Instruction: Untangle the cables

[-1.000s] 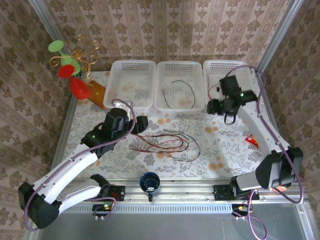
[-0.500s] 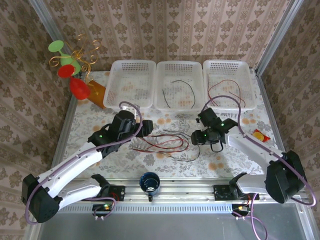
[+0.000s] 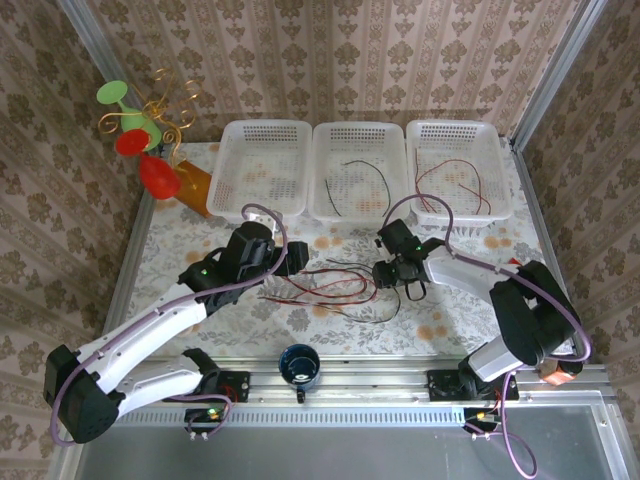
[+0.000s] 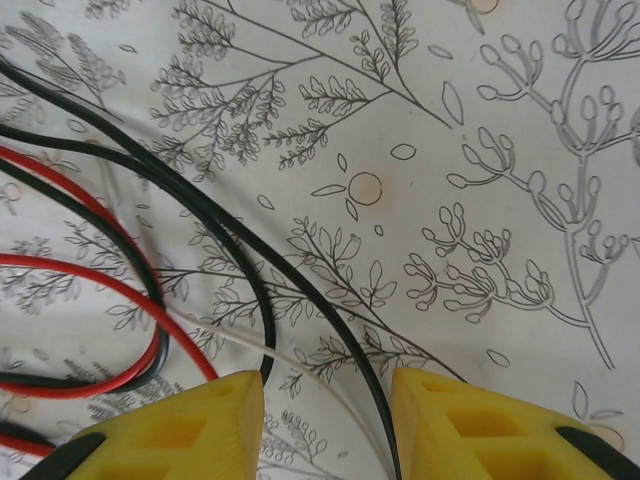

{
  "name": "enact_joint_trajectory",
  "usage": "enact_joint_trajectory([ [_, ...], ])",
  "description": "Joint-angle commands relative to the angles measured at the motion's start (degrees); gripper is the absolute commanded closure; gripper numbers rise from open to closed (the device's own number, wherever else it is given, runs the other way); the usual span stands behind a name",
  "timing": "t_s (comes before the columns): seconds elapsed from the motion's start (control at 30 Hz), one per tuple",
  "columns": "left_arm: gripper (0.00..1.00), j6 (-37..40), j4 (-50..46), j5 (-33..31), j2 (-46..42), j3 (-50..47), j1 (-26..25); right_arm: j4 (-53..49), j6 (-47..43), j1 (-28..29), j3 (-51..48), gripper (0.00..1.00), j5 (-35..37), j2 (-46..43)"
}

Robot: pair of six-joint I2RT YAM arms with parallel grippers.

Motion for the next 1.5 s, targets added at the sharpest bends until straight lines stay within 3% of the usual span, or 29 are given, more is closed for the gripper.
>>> enact_joint_trajectory([
  [0.0,0.23,0.9,-0.8,0.2,0.0,2.0,-0.3,1.2,-1.2,0.4,1.3,0.61,2.2,2.1],
  [0.27,0.23,0.5,-0.5,0.2,0.0,2.0,-0.3,0.1,-1.4,0.4,2.5,0.63,4.3,2.4],
  [0.43,0.23,0.4,-0.2,0.3,0.4,2.2,-0.3,0.9,-2.1,0.4,2.3,0.71,4.0,2.9],
  [0.7,0.23,0.5,-0.3,0.4,0.5,2.5,-0.3,-0.1,-1.1,0.5,3.9,0.73,4.4,7.3],
  [0.83,0.23,0.5,-0.3,0.2,0.5,2.5,-0.3,0.3,-1.5,1.1,3.8,0.82,3.3,7.5],
  [0.97,0.23,0.6,-0.7,0.2,0.5,2.9,-0.3,-0.8,-1.7,1.8,4.4,0.99,3.0,7.2],
  [1.47,0.24,0.4,0.3,2.0,1.9,4.5,-0.2,-6.8,-6.5,2.7,3.0,1.00,6.7,-16.1],
])
